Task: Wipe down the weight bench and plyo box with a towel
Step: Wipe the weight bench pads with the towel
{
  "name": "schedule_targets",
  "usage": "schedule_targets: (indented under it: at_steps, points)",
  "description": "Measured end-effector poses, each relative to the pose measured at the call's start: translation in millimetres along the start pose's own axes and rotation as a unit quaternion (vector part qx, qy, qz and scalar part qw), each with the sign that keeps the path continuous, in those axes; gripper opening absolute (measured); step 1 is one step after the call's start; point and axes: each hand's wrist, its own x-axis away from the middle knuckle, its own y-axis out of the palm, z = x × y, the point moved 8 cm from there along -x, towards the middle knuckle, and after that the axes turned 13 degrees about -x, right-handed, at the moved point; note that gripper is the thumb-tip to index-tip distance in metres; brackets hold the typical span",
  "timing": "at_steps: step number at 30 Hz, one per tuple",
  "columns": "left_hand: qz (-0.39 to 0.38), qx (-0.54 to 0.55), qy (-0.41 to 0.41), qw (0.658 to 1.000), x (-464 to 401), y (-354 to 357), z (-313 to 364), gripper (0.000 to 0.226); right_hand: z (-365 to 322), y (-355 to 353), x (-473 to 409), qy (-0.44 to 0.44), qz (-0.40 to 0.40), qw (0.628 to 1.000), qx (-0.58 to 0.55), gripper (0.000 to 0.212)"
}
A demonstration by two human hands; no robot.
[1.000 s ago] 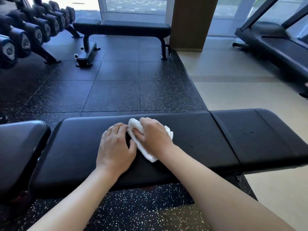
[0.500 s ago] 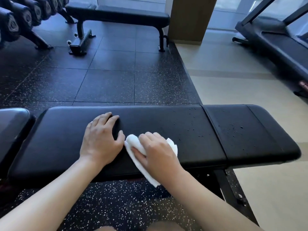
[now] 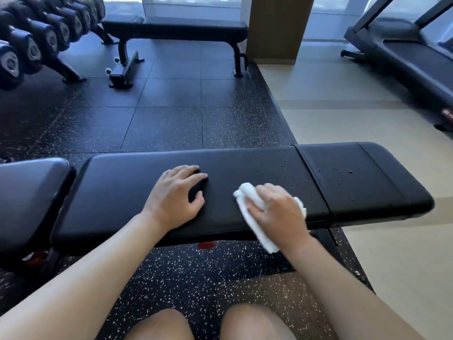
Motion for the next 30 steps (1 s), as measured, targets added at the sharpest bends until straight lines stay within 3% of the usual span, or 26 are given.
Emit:
schedule_targets:
  at_steps: [4, 7, 16, 20, 25, 30]
  points:
    - [-0.043, -0.011, -0.011, 0.999, 20.5, 7.9, 13.4, 0.068, 54.3, -47.6, 8.1, 0.119, 0.023, 0.992, 0.039, 0.043]
    - [-0.024, -0.006, -0.023, 0.999, 25.7, 6.6, 13.8, 0.063, 56.3, -49.7, 9.9, 0.159, 0.042, 0.984, 0.071, 0.041]
    - [0.007, 0.03, -0.047, 0.998, 22.4, 3.4, 9.3, 0.054, -60.1, 41.4, -13.3, 0.064, 0.011, 0.997, 0.044, 0.032]
    - [0.01, 0.016, -0.043, 0.999, 23.9, 3.2, 13.8, 0.055, -26.3, 10.8, -5.2, 0.05, -0.01, 0.999, 0.019, 0.035]
    - [0.017, 0.004, -0.043, 0.999, 23.4, 2.6, 15.0, 0.054, 52.5, -60.2, 7.6, 0.165, 0.029, 0.984, 0.062, 0.039]
    - [0.027, 0.0, -0.045, 0.999, 23.7, -0.1, 14.2, 0.052, 26.0, -24.7, -7.5, 0.189, 0.012, 0.979, 0.075, 0.036]
